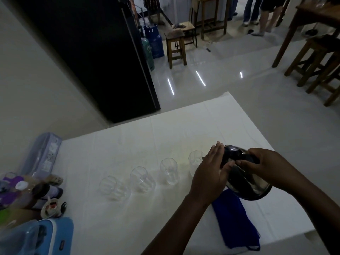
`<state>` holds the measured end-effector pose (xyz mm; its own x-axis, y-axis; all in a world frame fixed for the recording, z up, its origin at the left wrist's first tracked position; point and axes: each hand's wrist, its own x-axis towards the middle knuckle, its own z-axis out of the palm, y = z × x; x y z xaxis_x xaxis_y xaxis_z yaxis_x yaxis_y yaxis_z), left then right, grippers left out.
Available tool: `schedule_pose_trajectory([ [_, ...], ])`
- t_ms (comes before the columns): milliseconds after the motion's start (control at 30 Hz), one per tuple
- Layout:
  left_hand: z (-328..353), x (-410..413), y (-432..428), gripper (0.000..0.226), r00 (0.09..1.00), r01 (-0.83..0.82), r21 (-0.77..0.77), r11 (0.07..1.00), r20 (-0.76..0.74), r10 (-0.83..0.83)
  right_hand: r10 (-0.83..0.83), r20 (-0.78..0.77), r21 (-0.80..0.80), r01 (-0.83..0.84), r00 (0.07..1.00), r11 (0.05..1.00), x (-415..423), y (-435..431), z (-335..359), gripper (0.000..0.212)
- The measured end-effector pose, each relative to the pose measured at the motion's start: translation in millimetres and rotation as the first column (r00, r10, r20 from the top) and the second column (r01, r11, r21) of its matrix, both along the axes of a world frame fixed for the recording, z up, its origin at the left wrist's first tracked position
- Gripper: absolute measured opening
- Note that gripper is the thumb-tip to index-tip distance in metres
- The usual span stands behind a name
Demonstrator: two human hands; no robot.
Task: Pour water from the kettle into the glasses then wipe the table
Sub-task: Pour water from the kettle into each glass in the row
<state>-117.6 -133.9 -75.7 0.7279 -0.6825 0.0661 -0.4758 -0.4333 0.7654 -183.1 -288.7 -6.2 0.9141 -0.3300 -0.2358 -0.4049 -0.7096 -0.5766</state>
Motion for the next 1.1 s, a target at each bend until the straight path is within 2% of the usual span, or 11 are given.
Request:
schedule_pose_trajectory([
  [833, 0.5, -2.1, 0.5, 0.059, 1.0, -0.003, -0.007, 1.0, -0.023, 0.002, -0.002, -0.029, 0.004, 0.002, 1.0, 1.0, 0.5, 1.9, 7.8, 0.014],
  [1100, 0.4, -2.5, 0.9, 0.06, 0.999, -0.012, -0.014, 1.0, -0.048, 0.011, 0.014, -0.025, -0.002, -0.014, 1.0, 1.0, 1.8, 3.1, 10.4, 0.02],
])
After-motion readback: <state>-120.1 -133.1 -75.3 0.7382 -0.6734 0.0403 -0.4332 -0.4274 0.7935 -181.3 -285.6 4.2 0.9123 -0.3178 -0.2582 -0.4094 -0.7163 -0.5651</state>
